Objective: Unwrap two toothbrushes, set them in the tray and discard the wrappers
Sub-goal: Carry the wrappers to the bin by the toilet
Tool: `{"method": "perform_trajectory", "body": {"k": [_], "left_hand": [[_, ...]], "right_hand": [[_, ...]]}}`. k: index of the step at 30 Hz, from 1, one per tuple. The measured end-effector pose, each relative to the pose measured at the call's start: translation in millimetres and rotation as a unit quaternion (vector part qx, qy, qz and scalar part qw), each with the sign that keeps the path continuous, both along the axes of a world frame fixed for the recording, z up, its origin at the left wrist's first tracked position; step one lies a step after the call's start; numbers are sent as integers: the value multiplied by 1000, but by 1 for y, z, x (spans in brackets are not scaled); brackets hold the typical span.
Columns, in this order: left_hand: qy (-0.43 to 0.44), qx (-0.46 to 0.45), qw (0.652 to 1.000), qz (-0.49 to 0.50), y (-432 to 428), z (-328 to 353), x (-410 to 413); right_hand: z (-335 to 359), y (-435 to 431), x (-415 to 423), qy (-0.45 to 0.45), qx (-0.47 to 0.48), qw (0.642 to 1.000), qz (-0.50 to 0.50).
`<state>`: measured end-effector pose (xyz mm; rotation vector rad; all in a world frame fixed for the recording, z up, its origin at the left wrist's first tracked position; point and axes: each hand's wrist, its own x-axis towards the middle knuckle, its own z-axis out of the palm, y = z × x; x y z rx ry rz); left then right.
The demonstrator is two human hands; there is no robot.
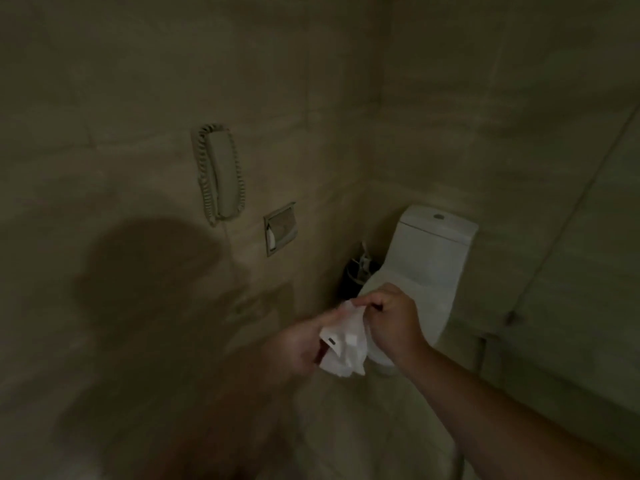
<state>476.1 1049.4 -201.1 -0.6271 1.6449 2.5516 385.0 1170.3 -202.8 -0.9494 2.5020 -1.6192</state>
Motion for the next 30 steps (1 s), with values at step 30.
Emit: {"method": "perform_trajectory", "body": {"k": [30], "left_hand": [[-175, -30, 984, 32, -186, -65, -496]], "right_hand": [[-54, -194, -482, -416, -40, 903, -99]]}}
